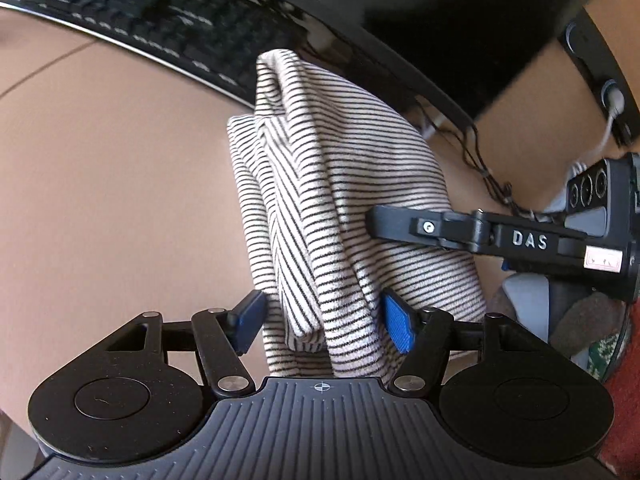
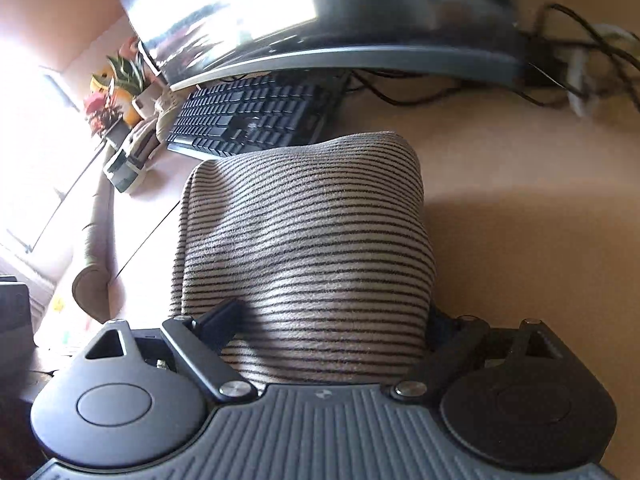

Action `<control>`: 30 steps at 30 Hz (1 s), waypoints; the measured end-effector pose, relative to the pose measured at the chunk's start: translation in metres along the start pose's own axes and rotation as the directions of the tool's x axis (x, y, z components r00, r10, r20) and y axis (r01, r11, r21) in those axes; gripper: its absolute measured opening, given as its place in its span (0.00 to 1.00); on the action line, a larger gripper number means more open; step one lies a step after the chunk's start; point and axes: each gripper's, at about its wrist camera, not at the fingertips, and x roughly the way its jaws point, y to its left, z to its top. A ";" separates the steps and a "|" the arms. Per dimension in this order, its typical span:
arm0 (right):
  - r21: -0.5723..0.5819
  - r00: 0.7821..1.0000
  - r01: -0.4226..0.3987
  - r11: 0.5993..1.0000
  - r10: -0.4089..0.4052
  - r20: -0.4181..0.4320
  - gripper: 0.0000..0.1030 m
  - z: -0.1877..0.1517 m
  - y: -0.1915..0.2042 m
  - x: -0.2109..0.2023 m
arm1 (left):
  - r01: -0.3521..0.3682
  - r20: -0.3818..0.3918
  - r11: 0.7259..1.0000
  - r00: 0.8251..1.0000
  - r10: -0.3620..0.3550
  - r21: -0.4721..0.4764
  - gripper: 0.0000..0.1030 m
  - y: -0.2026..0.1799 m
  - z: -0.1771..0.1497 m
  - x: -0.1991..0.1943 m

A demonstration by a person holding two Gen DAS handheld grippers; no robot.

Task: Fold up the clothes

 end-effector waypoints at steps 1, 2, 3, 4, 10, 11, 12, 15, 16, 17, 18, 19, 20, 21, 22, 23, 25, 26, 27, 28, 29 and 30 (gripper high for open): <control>-0.009 1.000 0.006 1.000 -0.006 0.000 0.88 0.003 0.003 0.002 | -0.006 0.002 1.000 1.000 0.006 0.025 0.66 0.000 0.004 -0.003; -0.017 1.000 0.013 1.000 -0.013 0.001 0.89 0.007 0.005 0.005 | -0.012 0.003 0.999 1.000 0.012 0.052 0.64 -0.001 0.007 -0.006; -0.026 1.000 0.019 0.999 -0.019 0.001 0.89 0.010 0.008 0.007 | -0.023 0.021 0.997 1.000 0.022 0.077 0.65 -0.003 0.012 -0.012; -0.027 1.000 0.027 0.999 -0.027 0.004 0.91 0.011 0.010 0.007 | -0.035 0.042 0.994 0.999 0.031 0.102 0.65 -0.006 0.018 -0.019; 0.092 0.997 0.057 0.994 -0.061 0.039 0.94 -0.019 -0.003 -0.025 | -0.071 0.192 0.977 0.981 0.031 0.201 0.65 -0.017 0.062 -0.041; 0.121 0.997 0.061 0.991 -0.066 0.038 0.94 -0.026 -0.005 -0.028 | -0.073 0.203 0.974 0.979 0.028 0.217 0.65 -0.020 0.070 -0.037; 0.149 0.997 0.064 0.987 -0.070 0.038 0.94 -0.034 -0.008 -0.030 | -0.074 0.210 0.970 0.977 0.024 0.231 0.64 -0.021 0.076 -0.034; 0.224 0.996 0.061 0.973 -0.075 0.051 0.95 -0.051 -0.011 -0.039 | -0.065 0.207 0.961 0.978 0.008 0.269 0.63 -0.023 0.093 -0.016; 0.244 0.996 0.054 0.968 -0.069 0.053 0.95 -0.053 -0.011 -0.040 | -0.058 0.195 0.959 0.981 0.003 0.279 0.63 -0.020 0.098 -0.010; 0.259 0.997 0.046 0.965 -0.062 0.056 0.95 -0.055 -0.010 -0.040 | -0.050 0.177 0.958 0.984 -0.001 0.283 0.62 -0.014 0.101 -0.004; 0.265 0.997 0.042 0.963 -0.059 0.056 0.95 -0.055 -0.007 -0.039 | -0.041 0.158 0.957 0.987 -0.006 0.287 0.60 -0.009 0.103 0.001; 0.263 0.997 0.042 0.964 -0.058 0.054 0.88 -0.054 -0.003 -0.037 | -0.037 0.139 0.959 0.990 -0.002 0.281 0.60 -0.004 0.103 0.006; 0.253 0.997 0.049 0.966 -0.064 0.053 0.81 -0.052 0.002 -0.037 | -0.035 0.120 0.961 0.993 0.002 0.275 0.60 0.000 0.104 0.012; 0.233 0.995 0.060 0.971 -0.077 0.062 0.72 -0.047 0.010 -0.037 | -0.030 0.107 0.963 0.994 0.001 0.268 0.60 0.004 0.102 0.015; 0.206 0.993 0.059 0.977 -0.079 0.087 0.69 -0.040 0.019 -0.043 | -0.024 0.095 0.965 0.995 -0.001 0.260 0.60 0.009 0.099 0.018; 0.176 0.990 0.051 0.983 -0.072 0.118 0.68 -0.032 0.027 -0.051 | -0.019 0.083 0.967 0.997 -0.002 0.253 0.60 0.014 0.097 0.021; 0.120 0.985 0.055 0.991 -0.074 0.157 0.68 -0.021 0.039 -0.060 | 0.007 0.075 0.976 0.997 -0.024 0.219 0.60 0.024 0.098 0.022; 0.099 0.984 0.081 0.992 -0.095 0.148 0.68 -0.019 0.041 -0.058 | 0.023 0.070 0.979 0.997 -0.037 0.201 0.60 0.029 0.100 0.022; 0.078 0.983 0.106 0.991 -0.116 0.140 0.68 -0.017 0.043 -0.055 | 0.035 0.063 0.980 0.997 -0.048 0.194 0.60 0.032 0.102 0.023; 0.057 0.982 0.131 0.990 -0.137 0.132 0.68 -0.016 0.045 -0.052 | 0.045 0.055 0.979 0.997 -0.057 0.200 0.62 0.033 0.103 0.024; 0.046 0.980 0.169 0.985 -0.173 0.102 0.68 -0.018 0.043 -0.044 | 0.050 0.050 0.975 0.997 -0.062 0.218 0.62 0.031 0.102 0.025; 0.043 0.976 0.207 0.977 -0.210 0.064 0.68 -0.023 0.040 -0.032 | 0.054 0.047 0.970 0.997 -0.067 0.236 0.63 0.030 0.101 0.026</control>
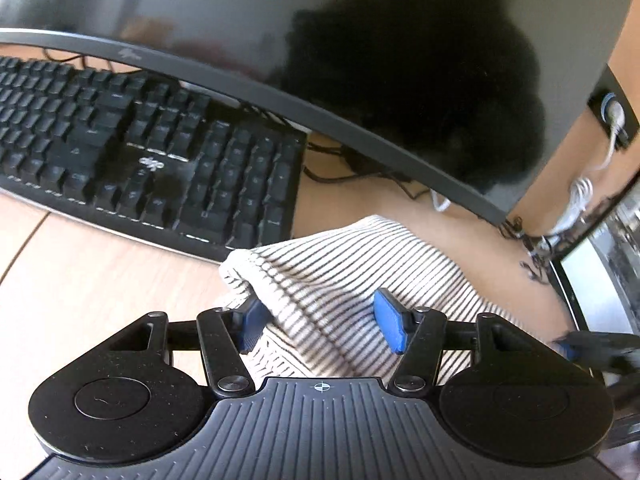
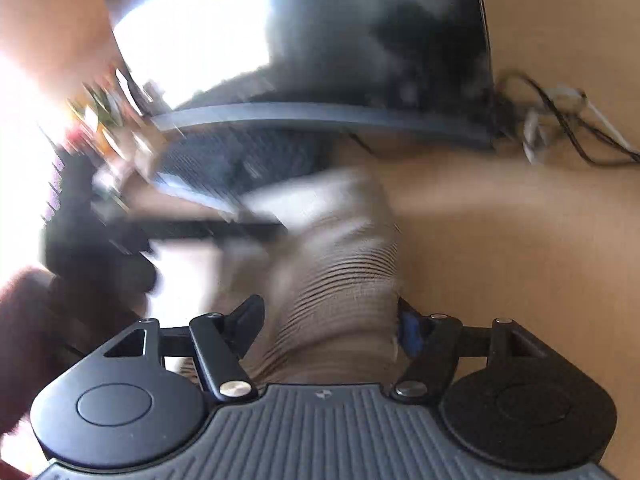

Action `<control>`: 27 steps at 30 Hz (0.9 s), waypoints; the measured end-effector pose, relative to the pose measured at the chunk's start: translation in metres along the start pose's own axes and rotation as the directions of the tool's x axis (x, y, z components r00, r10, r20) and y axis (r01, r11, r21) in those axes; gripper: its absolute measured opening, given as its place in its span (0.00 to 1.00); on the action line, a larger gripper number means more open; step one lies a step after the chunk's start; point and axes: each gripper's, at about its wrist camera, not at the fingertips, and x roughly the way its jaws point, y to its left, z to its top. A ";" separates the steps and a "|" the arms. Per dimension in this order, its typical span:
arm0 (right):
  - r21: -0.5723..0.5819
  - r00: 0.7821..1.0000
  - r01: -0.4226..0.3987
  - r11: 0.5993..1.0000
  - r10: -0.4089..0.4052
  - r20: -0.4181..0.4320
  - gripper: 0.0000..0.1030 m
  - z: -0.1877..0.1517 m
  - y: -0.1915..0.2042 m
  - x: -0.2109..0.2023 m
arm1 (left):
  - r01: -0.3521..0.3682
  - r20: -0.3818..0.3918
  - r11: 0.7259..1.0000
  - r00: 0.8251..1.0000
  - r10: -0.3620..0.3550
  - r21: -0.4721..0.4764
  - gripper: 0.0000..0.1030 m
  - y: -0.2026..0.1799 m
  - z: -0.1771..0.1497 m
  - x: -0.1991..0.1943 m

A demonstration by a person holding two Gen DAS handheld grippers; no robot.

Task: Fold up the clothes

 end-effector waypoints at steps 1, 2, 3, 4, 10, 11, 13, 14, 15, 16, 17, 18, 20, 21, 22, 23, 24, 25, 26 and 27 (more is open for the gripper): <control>-0.001 0.999 0.026 1.000 -0.026 -0.022 0.68 -0.007 0.000 0.010 | 0.006 -0.003 1.000 1.000 -0.006 0.019 0.63 -0.002 -0.001 0.001; 0.014 0.999 0.034 0.999 -0.033 -0.024 0.68 -0.015 -0.001 0.014 | 0.004 -0.001 0.999 1.000 -0.004 0.032 0.63 -0.003 -0.001 0.001; 0.036 0.999 0.032 0.999 -0.031 -0.015 0.69 -0.018 -0.002 0.014 | 0.001 0.001 0.999 1.000 -0.001 0.044 0.63 -0.005 -0.001 0.001; 0.057 1.000 0.029 0.998 -0.028 -0.006 0.71 -0.019 -0.002 0.013 | 0.005 0.001 0.999 1.000 -0.005 0.042 0.64 -0.004 -0.001 0.001; 0.022 0.999 -0.006 1.000 0.007 -0.034 0.99 -0.027 0.008 0.017 | 0.032 -0.005 0.999 0.999 -0.032 0.023 0.65 0.004 0.001 0.003; 0.030 1.000 -0.004 1.000 0.005 -0.031 0.99 -0.029 0.010 0.019 | 0.032 -0.005 0.999 0.999 -0.032 0.024 0.65 0.004 0.002 0.003; 0.028 1.000 0.002 1.000 -0.002 -0.001 0.90 -0.029 0.014 0.018 | 0.031 -0.006 0.999 1.000 -0.031 0.027 0.65 0.005 0.002 0.003; 0.015 1.000 0.004 1.000 -0.004 0.024 0.88 -0.025 0.017 0.014 | 0.031 -0.006 0.999 1.000 -0.030 0.028 0.65 0.005 0.003 0.004; 0.000 0.999 0.000 1.000 0.000 0.046 0.87 -0.021 0.021 0.009 | 0.030 -0.007 0.999 1.000 -0.030 0.025 0.65 0.007 0.004 0.005; -0.028 0.999 -0.002 1.000 0.003 0.048 0.87 -0.018 0.024 0.007 | 0.032 -0.007 0.999 0.999 -0.032 0.018 0.65 0.009 0.005 0.006; -0.066 0.999 0.001 0.998 0.002 0.038 0.87 -0.015 0.028 0.007 | 0.035 -0.007 0.999 0.999 -0.035 0.010 0.65 0.011 0.006 0.006; -0.104 1.000 0.003 0.995 0.000 0.028 0.87 -0.013 0.032 0.007 | 0.039 -0.007 0.999 0.999 -0.039 0.007 0.65 0.012 0.006 0.006; -0.194 0.999 0.044 0.980 -0.047 -0.012 0.87 -0.016 0.037 0.012 | 0.043 -0.002 0.999 0.999 -0.043 0.007 0.65 0.013 0.005 0.003; -0.229 0.997 0.064 0.971 -0.072 -0.024 0.87 -0.019 0.038 0.013 | 0.041 0.002 0.999 0.999 -0.041 0.010 0.65 0.012 0.004 0.000; -0.245 0.996 0.080 0.966 -0.088 -0.023 0.88 -0.021 0.037 0.010 | 0.032 0.008 0.999 0.999 -0.032 0.010 0.65 0.010 0.002 -0.004; -0.248 0.995 0.094 0.964 -0.100 -0.010 0.89 -0.022 0.035 0.004 | 0.020 0.014 1.000 1.000 -0.020 0.008 0.66 0.008 0.001 -0.010; -0.248 0.993 0.114 0.962 -0.113 0.016 0.92 -0.022 0.036 -0.002 | 0.015 0.020 1.000 1.000 -0.015 0.008 0.68 0.007 0.000 -0.014; -0.248 0.990 0.137 0.959 -0.129 0.050 0.98 -0.021 0.038 -0.009 | 0.011 0.026 1.000 1.000 -0.011 0.009 0.68 0.006 -0.002 -0.017; -0.254 0.987 0.154 0.955 -0.136 0.090 0.99 -0.020 0.042 -0.015 | 0.002 0.028 1.000 1.000 -0.003 0.016 0.68 0.005 -0.002 -0.018; -0.268 0.983 0.160 0.950 -0.130 0.126 1.00 -0.019 0.046 -0.021 | -0.007 0.030 1.000 1.000 0.007 0.024 0.70 0.004 -0.002 -0.019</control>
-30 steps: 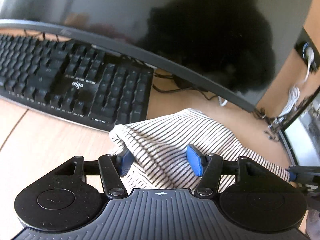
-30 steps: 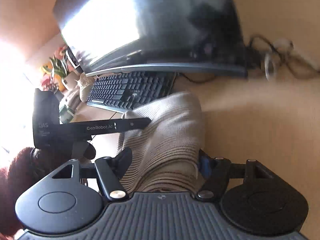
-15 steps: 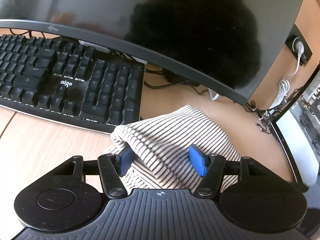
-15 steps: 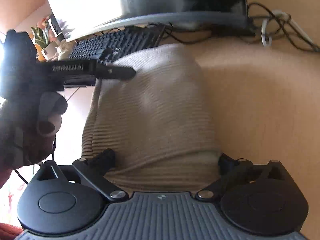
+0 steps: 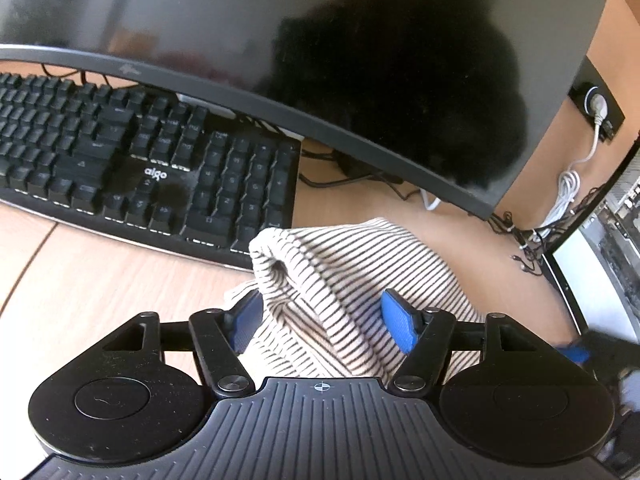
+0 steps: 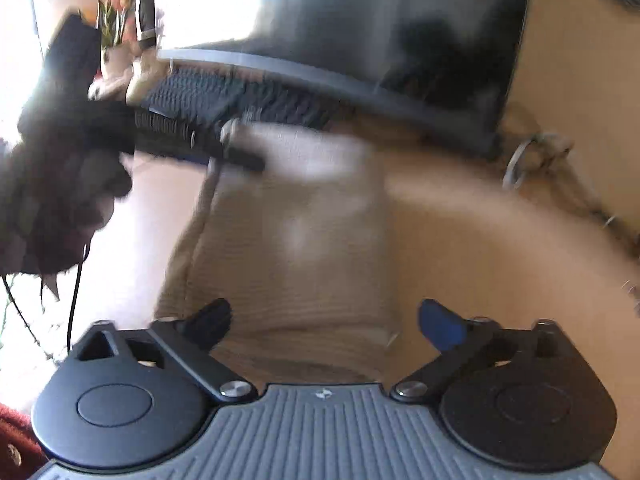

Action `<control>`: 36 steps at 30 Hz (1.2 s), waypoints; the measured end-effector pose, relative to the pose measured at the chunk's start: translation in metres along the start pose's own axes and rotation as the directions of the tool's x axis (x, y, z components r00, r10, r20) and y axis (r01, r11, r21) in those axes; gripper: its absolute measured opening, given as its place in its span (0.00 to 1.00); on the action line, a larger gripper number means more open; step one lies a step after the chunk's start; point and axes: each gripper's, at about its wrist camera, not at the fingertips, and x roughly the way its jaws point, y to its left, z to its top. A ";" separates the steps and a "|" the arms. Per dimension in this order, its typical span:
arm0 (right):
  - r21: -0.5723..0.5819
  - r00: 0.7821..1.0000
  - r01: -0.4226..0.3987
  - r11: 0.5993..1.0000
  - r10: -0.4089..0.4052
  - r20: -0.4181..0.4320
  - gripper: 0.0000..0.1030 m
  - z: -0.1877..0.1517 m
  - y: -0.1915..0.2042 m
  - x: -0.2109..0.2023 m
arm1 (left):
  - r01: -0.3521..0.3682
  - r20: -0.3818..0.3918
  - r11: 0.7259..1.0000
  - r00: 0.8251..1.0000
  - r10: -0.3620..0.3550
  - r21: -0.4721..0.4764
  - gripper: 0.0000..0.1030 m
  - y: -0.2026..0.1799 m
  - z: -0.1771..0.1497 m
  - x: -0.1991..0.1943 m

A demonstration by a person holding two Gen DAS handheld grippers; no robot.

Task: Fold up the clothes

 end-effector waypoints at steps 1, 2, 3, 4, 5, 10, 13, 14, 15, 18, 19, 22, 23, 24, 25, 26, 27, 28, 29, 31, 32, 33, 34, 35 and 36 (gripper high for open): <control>-0.020 1.000 0.002 1.000 -0.001 0.026 1.00 0.003 0.005 -0.001 | -0.005 -0.002 1.000 1.000 0.005 0.002 0.70 0.000 0.000 0.001; -0.043 0.999 0.004 0.999 -0.002 0.047 1.00 0.005 0.010 0.001 | -0.009 -0.004 1.000 1.000 0.009 0.003 0.71 0.000 0.001 0.003; -0.069 0.998 0.005 0.998 -0.001 0.057 0.99 0.007 0.017 0.005 | -0.012 -0.006 1.000 1.000 0.012 -0.001 0.72 0.001 0.001 0.004; -0.097 0.998 0.005 0.995 0.001 0.058 0.94 0.007 0.025 0.012 | -0.016 -0.008 1.000 1.000 0.016 -0.001 0.73 0.002 0.001 0.006; -0.122 0.999 -0.001 0.993 0.007 0.048 0.91 0.005 0.033 0.021 | -0.019 -0.009 1.000 1.000 0.019 -0.001 0.74 0.003 0.002 0.008; -0.200 1.000 -0.005 0.980 0.006 0.004 0.93 0.001 0.059 0.055 | -0.038 -0.017 0.999 0.999 0.037 -0.036 0.81 0.013 0.001 0.020; -0.216 1.000 -0.020 0.976 0.017 -0.017 0.95 0.004 0.061 0.064 | -0.029 -0.012 0.996 1.000 0.029 -0.085 0.81 0.019 0.000 0.021; -0.215 0.999 -0.032 0.976 0.027 -0.026 0.95 0.007 0.058 0.065 | -0.028 -0.010 0.995 1.000 0.027 -0.100 0.81 0.020 -0.001 0.020; -0.218 0.999 -0.042 0.975 0.036 -0.033 0.96 0.008 0.056 0.065 | -0.026 -0.009 0.993 1.000 0.025 -0.114 0.81 0.021 -0.002 0.020; -0.191 0.996 -0.088 0.978 0.083 -0.037 0.95 0.009 0.043 0.049 | -0.025 0.018 0.989 0.999 0.028 -0.147 0.75 0.020 -0.006 0.006; -0.153 0.994 -0.109 0.982 0.106 -0.025 0.95 0.010 0.033 0.039 | -0.029 0.037 0.988 0.999 0.035 -0.152 0.73 0.017 -0.008 -0.003; 0.046 0.988 -0.153 0.987 0.152 0.019 0.96 0.007 -0.011 0.015 | -0.007 0.069 0.979 0.997 0.022 -0.203 0.74 0.009 -0.020 -0.031; 0.122 0.986 -0.166 0.978 0.165 0.021 0.96 0.003 -0.028 0.013 | 0.007 0.075 0.974 0.997 0.010 -0.227 0.77 0.006 -0.024 -0.040; 0.187 0.984 -0.175 0.967 0.176 0.010 0.96 -0.002 -0.043 0.017 | 0.031 0.066 0.969 0.998 -0.015 -0.245 0.82 0.002 -0.029 -0.043; 0.245 0.983 -0.179 0.953 0.186 -0.005 0.96 -0.008 -0.057 0.023 | 0.056 0.055 0.963 0.998 -0.042 -0.263 0.85 -0.002 -0.036 -0.046; 0.302 0.980 -0.181 0.936 0.196 -0.020 0.96 -0.013 -0.071 0.030 | 0.059 0.037 0.964 0.998 -0.051 -0.261 0.85 -0.009 -0.042 -0.045; 0.338 0.976 -0.193 0.921 0.215 -0.030 0.95 -0.018 -0.079 0.035 | 0.059 0.017 0.965 0.998 -0.056 -0.257 0.85 -0.015 -0.049 -0.044; 0.361 0.970 -0.212 0.908 0.241 -0.036 0.91 -0.022 -0.083 0.039 | 0.038 -0.009 0.968 0.999 -0.041 -0.247 0.82 -0.021 -0.055 -0.041; 0.383 0.963 -0.230 0.894 0.266 -0.042 0.88 -0.026 -0.088 0.042 | 0.013 -0.035 0.972 0.999 -0.022 -0.237 0.79 -0.026 -0.062 -0.037; 0.384 0.958 -0.256 0.887 0.286 -0.023 0.69 -0.019 -0.091 0.042 | -0.006 -0.066 0.966 0.998 -0.012 -0.259 0.51 -0.028 -0.071 -0.030; 0.378 0.956 -0.267 0.886 0.293 -0.009 0.68 -0.013 -0.092 0.041 | -0.006 -0.070 0.960 0.997 -0.014 -0.280 0.51 -0.028 -0.075 -0.028; 0.372 0.954 -0.279 0.885 0.299 0.004 0.68 -0.007 -0.093 0.039 | -0.007 -0.074 0.954 0.997 -0.016 -0.301 0.50 -0.027 -0.079 -0.025; 0.366 0.952 -0.290 0.884 0.305 0.018 0.68 -0.002 -0.094 0.038 | -0.006 -0.068 0.950 0.998 -0.016 -0.313 0.49 -0.028 -0.079 -0.024; 0.359 0.950 -0.301 0.883 0.311 0.031 0.68 0.004 -0.095 0.037 | -0.003 -0.061 0.947 0.998 -0.017 -0.322 0.49 -0.030 -0.078 -0.023; 0.345 0.952 -0.297 0.890 0.306 0.029 0.68 0.009 -0.097 0.039 | -0.003 -0.058 0.945 0.998 -0.017 -0.326 0.49 -0.032 -0.078 -0.021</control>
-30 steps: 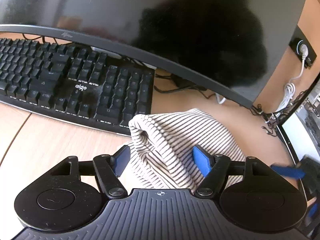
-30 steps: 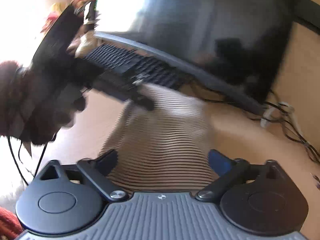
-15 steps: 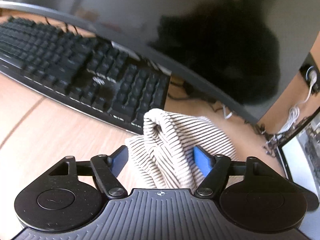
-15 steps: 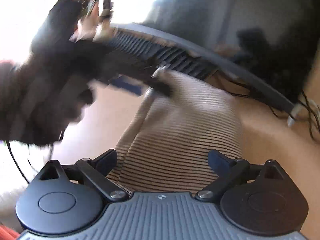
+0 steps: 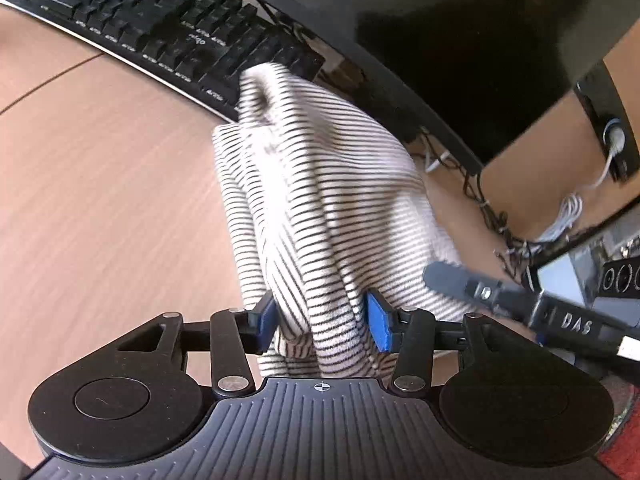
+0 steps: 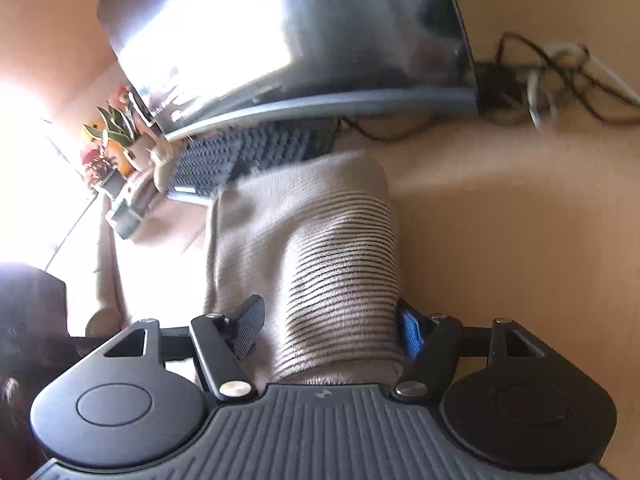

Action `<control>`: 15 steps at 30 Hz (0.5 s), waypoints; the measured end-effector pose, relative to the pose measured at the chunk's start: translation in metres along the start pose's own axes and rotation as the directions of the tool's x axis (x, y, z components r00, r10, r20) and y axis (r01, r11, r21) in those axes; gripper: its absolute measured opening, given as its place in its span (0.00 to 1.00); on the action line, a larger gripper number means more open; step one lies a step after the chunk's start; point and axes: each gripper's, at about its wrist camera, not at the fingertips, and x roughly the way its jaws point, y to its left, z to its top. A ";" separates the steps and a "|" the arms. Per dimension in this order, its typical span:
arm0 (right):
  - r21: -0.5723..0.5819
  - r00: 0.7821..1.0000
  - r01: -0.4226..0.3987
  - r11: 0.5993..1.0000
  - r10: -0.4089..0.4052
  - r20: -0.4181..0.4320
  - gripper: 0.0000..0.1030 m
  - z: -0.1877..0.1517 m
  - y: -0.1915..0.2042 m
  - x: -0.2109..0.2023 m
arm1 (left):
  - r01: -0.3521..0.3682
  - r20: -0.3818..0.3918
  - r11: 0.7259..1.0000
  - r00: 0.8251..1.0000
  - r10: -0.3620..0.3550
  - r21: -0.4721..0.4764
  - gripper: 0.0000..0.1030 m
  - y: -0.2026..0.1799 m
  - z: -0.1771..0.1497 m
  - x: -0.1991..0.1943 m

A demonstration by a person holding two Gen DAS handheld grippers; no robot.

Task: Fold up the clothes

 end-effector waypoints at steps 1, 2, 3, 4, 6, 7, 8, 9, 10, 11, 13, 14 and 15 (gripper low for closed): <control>-0.027 1.000 0.025 0.999 -0.025 -0.015 0.68 0.003 -0.001 0.006 | -0.003 0.003 1.000 1.000 0.003 0.005 0.50 -0.002 -0.002 0.003; -0.055 0.998 0.048 0.997 -0.050 -0.038 0.68 0.001 -0.004 0.010 | -0.016 0.010 1.000 1.000 0.016 0.017 0.50 -0.004 -0.005 0.005; -0.077 0.996 0.063 0.995 -0.067 -0.060 0.68 -0.006 -0.006 0.014 | -0.030 0.019 0.999 0.999 0.030 0.029 0.52 -0.006 -0.008 0.007; -0.086 0.994 0.069 0.994 -0.076 -0.076 0.69 -0.012 -0.010 0.017 | -0.050 0.029 0.998 0.998 0.049 0.040 0.54 -0.009 -0.011 0.006; -0.070 0.994 0.063 0.996 -0.068 -0.080 0.73 -0.015 -0.015 0.017 | -0.092 0.052 0.994 0.995 0.089 0.061 0.57 -0.016 -0.017 0.003; -0.065 0.995 0.062 0.996 -0.067 -0.078 0.76 -0.014 -0.016 0.014 | -0.117 0.066 0.991 0.991 0.113 0.066 0.60 -0.020 -0.021 0.000; -0.073 0.995 0.066 0.995 -0.071 -0.072 0.78 -0.014 -0.014 0.010 | -0.143 0.081 0.987 0.987 0.137 0.069 0.62 -0.025 -0.025 -0.004; -0.098 0.995 0.074 0.992 -0.079 -0.058 0.84 -0.015 -0.010 0.003 | -0.168 0.095 0.983 0.982 0.161 0.072 0.65 -0.029 -0.029 -0.007; -0.129 0.995 0.082 0.988 -0.088 -0.041 0.86 -0.018 -0.005 -0.006 | -0.194 0.110 0.978 0.977 0.185 0.075 0.66 -0.034 -0.033 -0.011; -0.155 0.996 0.084 0.984 -0.088 -0.024 0.88 -0.020 -0.001 -0.014 | -0.220 0.124 0.973 0.970 0.209 0.078 0.67 -0.038 -0.037 -0.015; -0.199 0.997 0.077 0.977 -0.075 0.018 1.00 -0.024 0.007 -0.033 | -0.259 0.171 0.962 0.955 0.242 0.085 0.78 -0.052 -0.050 -0.030; -0.216 0.997 0.076 0.973 -0.068 0.046 1.00 -0.027 0.009 -0.045 | -0.281 0.199 0.955 0.945 0.260 0.089 0.82 -0.061 -0.058 -0.038; -0.232 0.996 0.077 0.970 -0.062 0.071 1.00 -0.030 0.011 -0.055 | -0.306 0.228 0.948 0.933 0.279 0.092 0.89 -0.069 -0.066 -0.045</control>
